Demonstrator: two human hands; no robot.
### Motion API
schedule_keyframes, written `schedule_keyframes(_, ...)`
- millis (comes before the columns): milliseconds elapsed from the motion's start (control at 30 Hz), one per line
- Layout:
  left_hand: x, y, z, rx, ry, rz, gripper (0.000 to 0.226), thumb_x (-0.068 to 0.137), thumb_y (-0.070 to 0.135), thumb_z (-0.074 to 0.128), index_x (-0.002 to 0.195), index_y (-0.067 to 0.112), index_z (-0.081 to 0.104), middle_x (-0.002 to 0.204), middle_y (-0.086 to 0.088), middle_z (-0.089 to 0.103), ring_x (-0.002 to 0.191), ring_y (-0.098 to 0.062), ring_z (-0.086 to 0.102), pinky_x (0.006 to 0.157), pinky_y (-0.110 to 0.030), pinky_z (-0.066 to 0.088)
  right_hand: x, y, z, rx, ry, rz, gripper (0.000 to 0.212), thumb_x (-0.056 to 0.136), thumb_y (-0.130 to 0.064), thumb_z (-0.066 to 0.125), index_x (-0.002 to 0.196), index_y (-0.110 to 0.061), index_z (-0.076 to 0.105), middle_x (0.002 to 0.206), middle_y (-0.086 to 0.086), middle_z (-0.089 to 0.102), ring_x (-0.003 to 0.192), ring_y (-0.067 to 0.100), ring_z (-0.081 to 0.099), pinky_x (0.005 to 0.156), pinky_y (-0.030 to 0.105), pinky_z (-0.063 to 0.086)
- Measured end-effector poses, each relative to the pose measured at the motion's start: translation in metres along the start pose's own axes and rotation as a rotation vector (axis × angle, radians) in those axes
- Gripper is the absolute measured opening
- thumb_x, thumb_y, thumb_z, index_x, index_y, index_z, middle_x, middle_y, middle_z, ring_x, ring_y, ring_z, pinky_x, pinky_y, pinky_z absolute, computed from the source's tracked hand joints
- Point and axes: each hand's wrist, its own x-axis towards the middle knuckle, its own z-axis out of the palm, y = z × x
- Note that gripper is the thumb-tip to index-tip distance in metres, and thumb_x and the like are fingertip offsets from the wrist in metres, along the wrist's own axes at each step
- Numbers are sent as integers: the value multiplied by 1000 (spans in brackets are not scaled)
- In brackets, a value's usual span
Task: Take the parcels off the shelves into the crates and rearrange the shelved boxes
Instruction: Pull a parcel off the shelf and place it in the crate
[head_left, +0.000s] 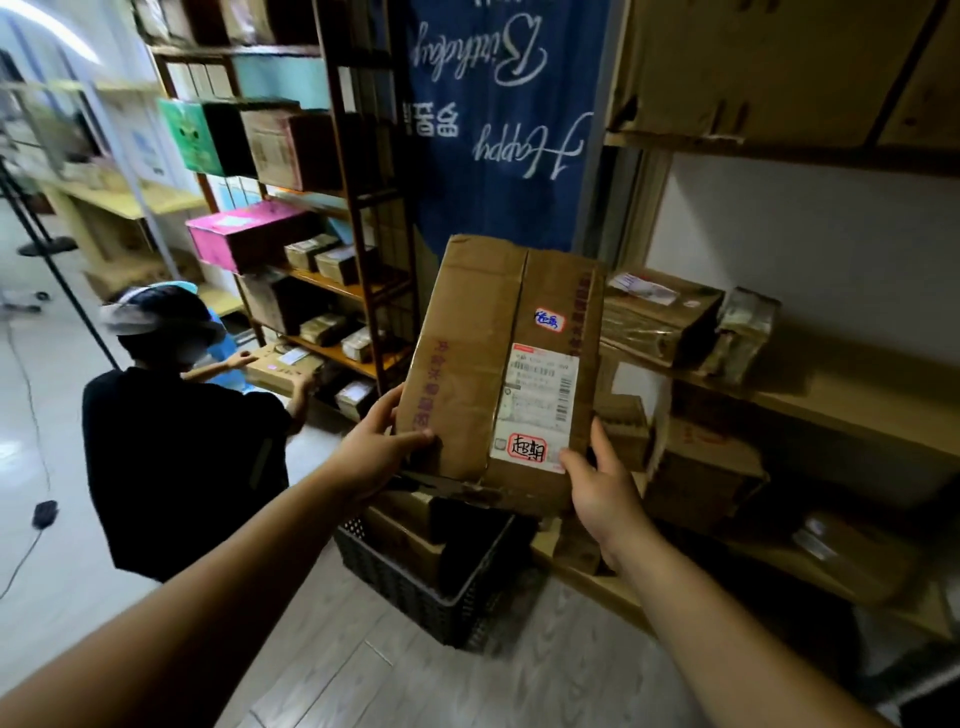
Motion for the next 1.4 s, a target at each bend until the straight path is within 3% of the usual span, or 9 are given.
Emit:
schedule_keyframes(200,64,17,-29,19,64,-39,63,90,2,54,142,32,31,103,4,58,88,-19,62,63,-37,57,79,-7,40,-21,-31,12,56,99,-16,44,149,-30,23,128,-2,56,87,4,58,64,16,49)
schedule_keyframes(300,102,26,-44,43,94,-44,65,90,2,56,143,29,30,106,3,57,91,-20,62,62,-35,58,119,-15,57,-28,-44,18,53,100,-18,43,148,-31,26,113,-11,58,82,-1,54,73,21,48)
schedule_keyframes(367,132,34,-57,52,106,-81,67,89,4,57,144,31,28,109,4,56,93,-22,61,60,-34,57,154,-18,72,-53,-67,39,51,100,-22,43,146,-34,28,118,-12,59,88,4,56,78,24,48)
schedule_keyframes(533,191,32,-89,89,138,-197,65,90,9,58,143,36,30,110,2,57,92,-26,63,53,-35,56,208,-13,108,-101,-73,136,55,98,-33,44,148,-39,23,126,-7,58,98,11,58,77,27,50)
schedule_keyframes(667,230,19,-112,123,136,-271,63,90,10,58,141,35,32,108,-1,56,91,-29,63,58,-39,56,231,-3,133,-71,-88,195,52,99,-26,45,146,-36,26,117,-7,58,91,7,59,66,21,50)
schedule_keyframes(833,286,-5,-162,180,93,-358,60,90,13,59,139,36,34,107,-2,58,91,-28,61,63,-43,56,264,13,186,-79,-45,325,63,98,-28,45,150,-36,11,139,0,49,109,19,57,94,43,51)
schedule_keyframes(967,328,-20,-210,230,45,-422,57,90,16,59,137,37,36,109,-6,60,94,-32,63,68,-46,58,286,19,233,-38,-32,435,63,100,-29,43,150,-37,6,134,-1,50,85,11,55,87,45,51)
schedule_keyframes(1133,390,-22,-256,255,-56,-441,55,89,16,60,134,36,37,111,-9,62,93,-35,66,71,-53,57,324,22,287,-10,58,525,63,99,-28,43,150,-39,6,139,0,49,109,24,55,96,55,45)
schedule_keyframes(1400,447,-24,-239,293,-212,-424,57,86,24,65,134,36,36,107,-5,62,93,-29,64,70,-49,58,361,28,285,16,195,588,60,100,-27,42,150,-41,11,138,-1,48,98,17,49,91,51,45)
